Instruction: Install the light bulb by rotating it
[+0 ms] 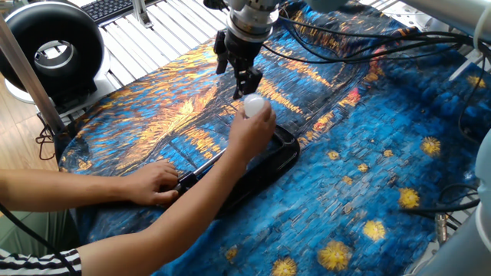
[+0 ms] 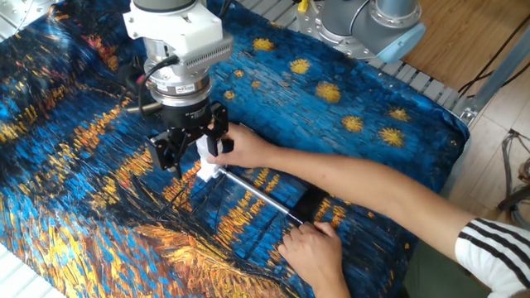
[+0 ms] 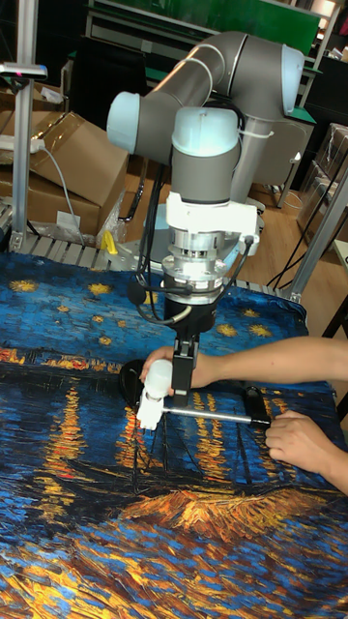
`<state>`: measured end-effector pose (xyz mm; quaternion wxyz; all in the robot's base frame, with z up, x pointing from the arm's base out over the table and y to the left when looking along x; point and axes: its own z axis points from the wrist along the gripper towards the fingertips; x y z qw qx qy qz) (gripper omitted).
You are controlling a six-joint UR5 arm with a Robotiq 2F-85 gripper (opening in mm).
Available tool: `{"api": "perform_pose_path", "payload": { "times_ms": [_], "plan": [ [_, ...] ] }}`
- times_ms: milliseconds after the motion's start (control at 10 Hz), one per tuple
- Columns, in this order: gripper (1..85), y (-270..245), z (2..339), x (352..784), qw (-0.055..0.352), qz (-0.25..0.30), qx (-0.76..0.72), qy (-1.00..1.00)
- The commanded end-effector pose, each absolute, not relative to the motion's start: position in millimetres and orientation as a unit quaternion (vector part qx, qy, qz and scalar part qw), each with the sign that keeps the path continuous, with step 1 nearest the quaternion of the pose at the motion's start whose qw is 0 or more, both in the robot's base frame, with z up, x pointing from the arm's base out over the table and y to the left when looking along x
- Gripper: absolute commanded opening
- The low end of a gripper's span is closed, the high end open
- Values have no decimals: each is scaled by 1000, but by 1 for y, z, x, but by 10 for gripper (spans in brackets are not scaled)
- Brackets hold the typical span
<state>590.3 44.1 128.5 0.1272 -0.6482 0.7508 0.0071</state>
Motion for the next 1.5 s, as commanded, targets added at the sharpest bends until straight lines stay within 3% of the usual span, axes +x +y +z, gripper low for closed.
{"api": "perform_pose_path", "payload": {
  "times_ms": [0,1200,1400],
  "plan": [
    [723,44,129,587,123,12,-647,752],
    [717,8,128,520,58,19,-656,753],
    [717,16,129,512,55,40,-638,767]
  ]
}}
